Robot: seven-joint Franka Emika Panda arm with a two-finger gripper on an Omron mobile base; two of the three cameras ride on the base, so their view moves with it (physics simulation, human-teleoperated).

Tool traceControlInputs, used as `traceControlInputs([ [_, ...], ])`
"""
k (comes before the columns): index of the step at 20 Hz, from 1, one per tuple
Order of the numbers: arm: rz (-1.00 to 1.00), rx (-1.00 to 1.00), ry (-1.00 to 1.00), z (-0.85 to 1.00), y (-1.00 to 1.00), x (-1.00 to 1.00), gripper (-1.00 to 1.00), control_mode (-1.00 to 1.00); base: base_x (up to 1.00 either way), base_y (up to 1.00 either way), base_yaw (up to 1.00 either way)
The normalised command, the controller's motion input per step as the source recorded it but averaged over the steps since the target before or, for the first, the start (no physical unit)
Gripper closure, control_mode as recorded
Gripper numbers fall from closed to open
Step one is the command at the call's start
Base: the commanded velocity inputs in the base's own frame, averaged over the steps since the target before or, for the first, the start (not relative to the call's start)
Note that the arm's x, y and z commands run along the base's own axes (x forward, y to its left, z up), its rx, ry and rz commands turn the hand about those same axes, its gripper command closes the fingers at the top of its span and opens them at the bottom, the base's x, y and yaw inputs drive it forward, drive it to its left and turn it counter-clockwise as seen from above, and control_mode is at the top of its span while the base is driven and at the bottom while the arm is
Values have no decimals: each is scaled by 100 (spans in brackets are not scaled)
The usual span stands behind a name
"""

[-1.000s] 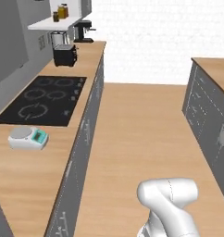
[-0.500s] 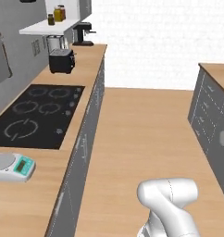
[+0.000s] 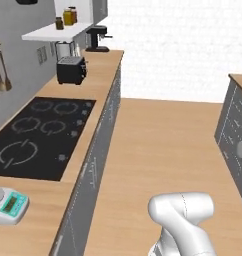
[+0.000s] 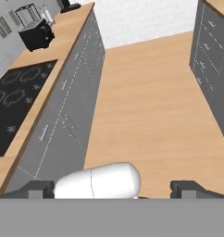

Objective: Take the meat container that has the shrimp and place it on the second highest rack of the freezer. Then take the vegetable container that has the corn and lemon and place it on the highest rack of the freezer.

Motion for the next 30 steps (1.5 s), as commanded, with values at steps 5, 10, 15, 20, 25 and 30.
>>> traceControlInputs([
  [5,0,0,0,0,0,0,-100,100,39,0,40],
  [10,0,0,0,0,0,0,-100,100,22,0,60],
  [15,0,0,0,0,0,0,-100,100,7,0,69],
  [20,0,0,0,0,0,0,-100,100,2,0,72],
  [25,0,0,0,0,0,0,-100,100,8,0,75],
  [30,0,0,0,0,0,0,-100,100,18,0,79],
])
